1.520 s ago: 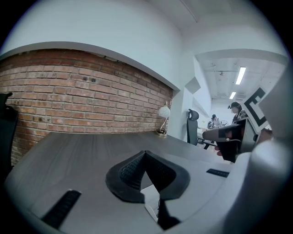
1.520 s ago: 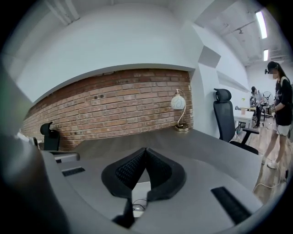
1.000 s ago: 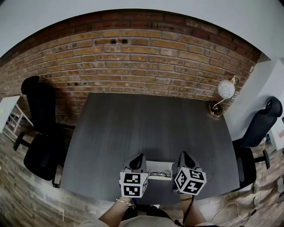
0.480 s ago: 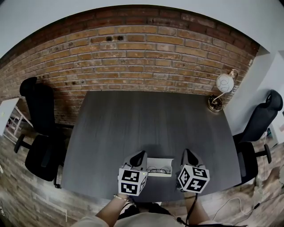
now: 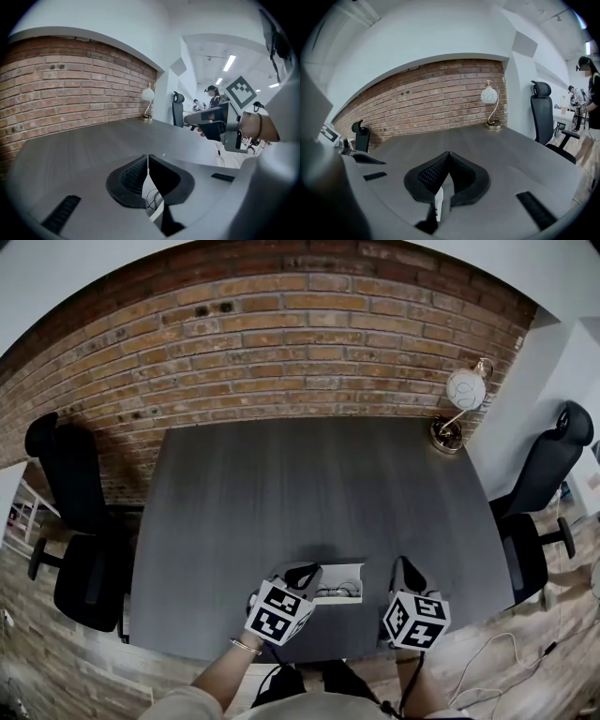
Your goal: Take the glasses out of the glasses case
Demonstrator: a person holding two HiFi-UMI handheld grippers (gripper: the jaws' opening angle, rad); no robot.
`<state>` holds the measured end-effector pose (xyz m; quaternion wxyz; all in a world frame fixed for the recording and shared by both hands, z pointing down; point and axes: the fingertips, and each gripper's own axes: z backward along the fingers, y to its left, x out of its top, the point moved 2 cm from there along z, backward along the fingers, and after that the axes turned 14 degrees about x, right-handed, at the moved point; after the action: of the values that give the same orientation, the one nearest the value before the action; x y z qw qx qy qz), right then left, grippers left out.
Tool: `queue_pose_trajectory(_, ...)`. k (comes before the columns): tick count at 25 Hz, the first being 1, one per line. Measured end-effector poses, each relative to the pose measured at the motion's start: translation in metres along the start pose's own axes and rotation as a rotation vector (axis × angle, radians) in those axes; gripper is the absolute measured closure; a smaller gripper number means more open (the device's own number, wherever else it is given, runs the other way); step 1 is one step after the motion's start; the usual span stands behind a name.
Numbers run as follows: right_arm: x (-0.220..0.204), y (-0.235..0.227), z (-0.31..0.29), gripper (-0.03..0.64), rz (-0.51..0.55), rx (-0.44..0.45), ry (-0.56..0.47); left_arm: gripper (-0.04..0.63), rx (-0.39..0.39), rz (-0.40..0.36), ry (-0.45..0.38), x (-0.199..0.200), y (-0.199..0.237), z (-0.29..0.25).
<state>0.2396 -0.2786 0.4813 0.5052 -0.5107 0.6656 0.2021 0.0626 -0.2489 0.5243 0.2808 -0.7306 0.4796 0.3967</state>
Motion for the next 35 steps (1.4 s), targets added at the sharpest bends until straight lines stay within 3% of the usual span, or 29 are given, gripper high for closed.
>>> queue_pose_trajectory(5, -0.013, -0.008, 0.009, 0.584, -0.021, -0.033, 0.018, 0.584, -0.080, -0.035, 0.047, -0.012, -0.010, -0.006)
queue_pose_trajectory(15, -0.032, -0.016, 0.014, 0.584, -0.061, -0.069, 0.042, 0.581, -0.165, -0.141, 0.120, -0.030, -0.022, -0.015)
queue_pose_trajectory(17, -0.034, -0.015, 0.014, 0.584, -0.066, -0.071, 0.044, 0.550, -0.188, -0.158, 0.137, -0.033, -0.025, -0.015)
queue_pose_trajectory(18, -0.035, -0.015, 0.014, 0.584, -0.069, -0.073, 0.045, 0.496, -0.199, -0.168, 0.148, -0.035, -0.026, -0.016)
queue_pose_trajectory(24, -0.045, -0.014, 0.016, 0.584, -0.085, -0.089, 0.060, 0.494, -0.258, -0.241, 0.196, -0.048, -0.030, -0.019)
queue_pose_trajectory(29, -0.053, -0.018, 0.020, 0.584, -0.100, -0.108, 0.072, 0.482, -0.375, -0.358, 0.277, -0.065, -0.043, -0.021)
queue_pose_trajectory(35, -0.063, -0.022, 0.025, 0.584, -0.112, -0.126, 0.092, 0.472, -0.459, -0.489, 0.325, -0.072, -0.049, -0.027)
